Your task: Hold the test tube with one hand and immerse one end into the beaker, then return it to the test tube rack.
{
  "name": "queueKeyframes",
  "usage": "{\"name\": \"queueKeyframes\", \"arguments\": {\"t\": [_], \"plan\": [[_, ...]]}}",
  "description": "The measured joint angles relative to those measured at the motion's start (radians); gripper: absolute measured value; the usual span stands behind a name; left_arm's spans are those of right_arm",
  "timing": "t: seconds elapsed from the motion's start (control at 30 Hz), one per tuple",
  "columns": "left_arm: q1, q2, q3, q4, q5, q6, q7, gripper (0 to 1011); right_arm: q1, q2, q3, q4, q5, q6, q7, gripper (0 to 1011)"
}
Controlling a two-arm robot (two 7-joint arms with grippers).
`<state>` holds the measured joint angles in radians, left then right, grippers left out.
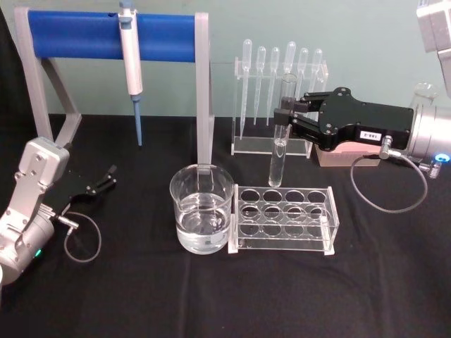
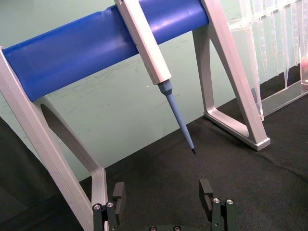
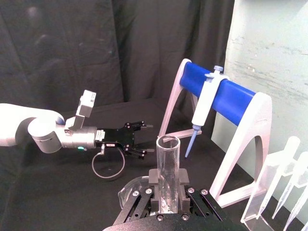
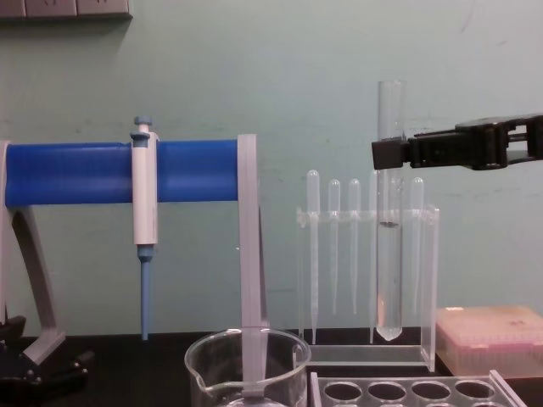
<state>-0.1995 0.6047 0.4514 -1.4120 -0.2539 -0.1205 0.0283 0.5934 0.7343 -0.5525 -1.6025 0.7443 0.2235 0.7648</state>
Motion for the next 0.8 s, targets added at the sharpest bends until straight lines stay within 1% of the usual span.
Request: {"name": "queueKeyframes", "arguments": {"t": [0.7,0.8], "plan": [[0.000,0.000,0.000,0.000,0.000,0.000,0.000,1000,0.000,0.000,0.000,0.000,0.000,0.000,0.000,233],[0.000,0.000,0.000,0.000,0.000,0.000,0.000,1000,0.007,-0.002,-0.003,0.000,0.005,-0.007,0.003,233]]}}
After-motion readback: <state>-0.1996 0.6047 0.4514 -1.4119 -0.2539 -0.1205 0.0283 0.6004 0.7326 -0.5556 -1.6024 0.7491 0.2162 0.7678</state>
